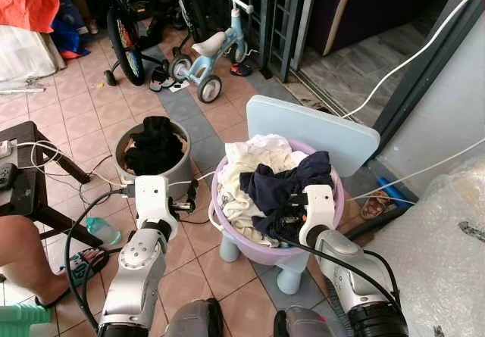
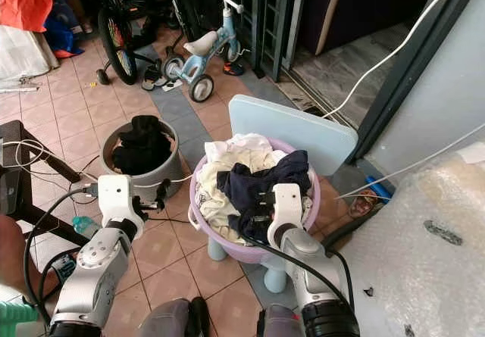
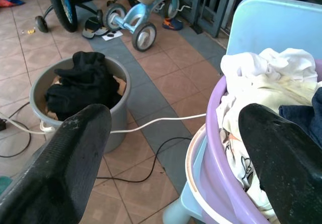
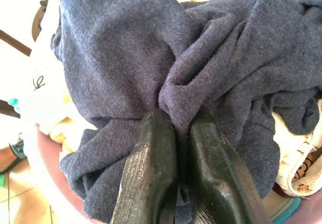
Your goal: Clothes washing
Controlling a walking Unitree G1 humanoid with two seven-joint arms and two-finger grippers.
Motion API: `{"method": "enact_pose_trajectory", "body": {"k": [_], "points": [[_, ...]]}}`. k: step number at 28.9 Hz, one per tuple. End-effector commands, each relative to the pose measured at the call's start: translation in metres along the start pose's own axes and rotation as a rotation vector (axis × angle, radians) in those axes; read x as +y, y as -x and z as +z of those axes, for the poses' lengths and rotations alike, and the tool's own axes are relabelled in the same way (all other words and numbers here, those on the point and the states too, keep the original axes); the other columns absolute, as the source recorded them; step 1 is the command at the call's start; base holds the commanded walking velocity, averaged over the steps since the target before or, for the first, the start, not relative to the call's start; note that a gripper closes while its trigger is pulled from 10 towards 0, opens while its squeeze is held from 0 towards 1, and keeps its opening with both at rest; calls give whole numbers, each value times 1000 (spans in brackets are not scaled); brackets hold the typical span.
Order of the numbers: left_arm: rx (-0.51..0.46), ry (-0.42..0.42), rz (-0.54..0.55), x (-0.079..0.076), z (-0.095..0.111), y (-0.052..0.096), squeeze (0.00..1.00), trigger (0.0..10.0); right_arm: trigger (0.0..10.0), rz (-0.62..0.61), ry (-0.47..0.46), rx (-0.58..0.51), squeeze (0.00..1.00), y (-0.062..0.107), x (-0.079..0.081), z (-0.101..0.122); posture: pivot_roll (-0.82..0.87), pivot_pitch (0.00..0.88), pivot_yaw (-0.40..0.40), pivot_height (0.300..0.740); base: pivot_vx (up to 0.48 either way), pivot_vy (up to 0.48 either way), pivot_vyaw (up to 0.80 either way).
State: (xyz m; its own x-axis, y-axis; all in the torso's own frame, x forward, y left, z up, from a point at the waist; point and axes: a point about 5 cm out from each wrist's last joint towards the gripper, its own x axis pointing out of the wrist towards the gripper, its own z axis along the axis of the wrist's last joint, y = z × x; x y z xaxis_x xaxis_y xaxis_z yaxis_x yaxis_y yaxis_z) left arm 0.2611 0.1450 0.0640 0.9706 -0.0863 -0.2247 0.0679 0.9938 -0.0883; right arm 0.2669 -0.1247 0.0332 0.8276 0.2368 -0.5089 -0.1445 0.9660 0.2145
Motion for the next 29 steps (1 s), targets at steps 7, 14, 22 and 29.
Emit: {"method": "enact_pose_trajectory", "body": {"k": [7,14,22,29], "points": [[2,-11,-17,-3,-3,-4,0,10000,0,-35,-52,-161,0,2,-5,18,-93,55,57,740,0,0,0],[-36,-12,-72,-11,8,-20,0,10000,0,-96,-53,-391,0,18,-16,50,-121,5,81,740,0,0,0],[-114,1,-99,-17,27,-24,0,10000,0,-248,43,-718,0,67,-31,106,-145,0,92,740,0,0,0],[-155,10,-131,-29,38,-26,0,10000,0,-299,93,-885,0,86,-32,154,-150,3,94,740,0,0,-104]]}}
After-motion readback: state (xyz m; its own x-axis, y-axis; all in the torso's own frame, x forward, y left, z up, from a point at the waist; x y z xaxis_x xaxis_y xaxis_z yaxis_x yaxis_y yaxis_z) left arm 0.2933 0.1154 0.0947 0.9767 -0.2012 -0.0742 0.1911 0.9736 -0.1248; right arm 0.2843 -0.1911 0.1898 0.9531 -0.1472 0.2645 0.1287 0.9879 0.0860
